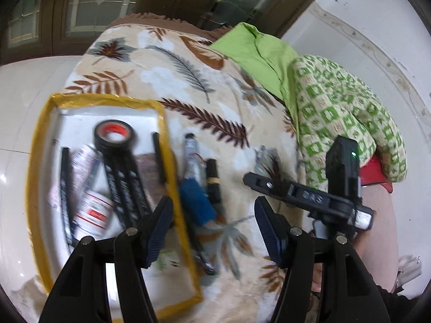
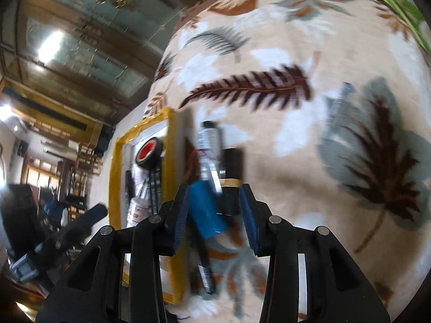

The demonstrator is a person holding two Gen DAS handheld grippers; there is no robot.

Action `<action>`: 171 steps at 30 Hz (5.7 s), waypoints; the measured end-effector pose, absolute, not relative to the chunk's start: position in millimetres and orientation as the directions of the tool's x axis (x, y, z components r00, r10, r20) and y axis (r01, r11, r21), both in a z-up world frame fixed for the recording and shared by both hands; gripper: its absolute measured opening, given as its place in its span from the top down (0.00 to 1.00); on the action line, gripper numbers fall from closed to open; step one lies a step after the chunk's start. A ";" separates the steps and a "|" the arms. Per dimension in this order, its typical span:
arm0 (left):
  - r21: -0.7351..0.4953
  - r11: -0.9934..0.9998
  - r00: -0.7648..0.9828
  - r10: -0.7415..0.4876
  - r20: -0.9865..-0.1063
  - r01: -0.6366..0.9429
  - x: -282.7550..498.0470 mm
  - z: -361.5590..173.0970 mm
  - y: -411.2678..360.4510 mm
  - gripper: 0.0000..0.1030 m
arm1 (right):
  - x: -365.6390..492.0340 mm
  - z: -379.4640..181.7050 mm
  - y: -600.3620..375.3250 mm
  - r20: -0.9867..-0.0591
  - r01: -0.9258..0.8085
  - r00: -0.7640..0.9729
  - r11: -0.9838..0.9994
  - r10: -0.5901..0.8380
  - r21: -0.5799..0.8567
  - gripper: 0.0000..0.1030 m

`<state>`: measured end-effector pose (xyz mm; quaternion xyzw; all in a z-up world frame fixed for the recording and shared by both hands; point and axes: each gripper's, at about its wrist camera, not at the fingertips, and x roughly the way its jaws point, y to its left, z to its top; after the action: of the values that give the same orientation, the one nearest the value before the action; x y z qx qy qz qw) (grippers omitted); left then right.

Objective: Organize objects
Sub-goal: 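Withdraw both grippers from the tray back over the pile toward the clear pen, then grasp the clear blue-capped pen with the right gripper, then lift the clear pen with the right gripper while the left grasps the gold-banded lipstick, then lower the clear pen and lipstick into the tray and open both grippers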

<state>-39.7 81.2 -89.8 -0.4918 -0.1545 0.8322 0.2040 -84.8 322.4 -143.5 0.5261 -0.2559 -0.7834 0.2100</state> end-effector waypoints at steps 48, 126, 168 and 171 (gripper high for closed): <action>-0.653 -0.749 -0.484 0.616 -0.622 -0.113 -19.8 -109.2 58.5 0.29 | -127.0 -142.3 357.9 -0.793 -0.026 -0.426 -0.870 -0.436 0.492 0.63; -0.386 -0.920 -0.425 0.375 -0.824 -0.063 -7.4 -87.2 14.3 0.84 | -32.8 -121.0 249.3 -0.721 0.235 -0.245 -0.761 -0.649 0.605 0.84; -0.172 -0.984 -0.304 0.175 -0.937 -0.036 -51.2 -156.1 -22.1 0.84 | -98.8 -157.8 151.9 -0.841 0.264 -0.207 -0.857 -0.499 0.443 0.84; -0.158 -0.987 -0.297 0.161 -0.941 -0.035 -48.0 -159.5 -19.8 0.84 | -96.7 -159.9 148.9 -0.847 0.271 -0.202 -0.859 -0.492 0.435 0.84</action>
<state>-48.0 -19.8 -159.5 -0.5898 -0.0535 0.8034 0.0609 -96.7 148.9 -159.9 0.5812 -0.0952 -0.7692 0.2479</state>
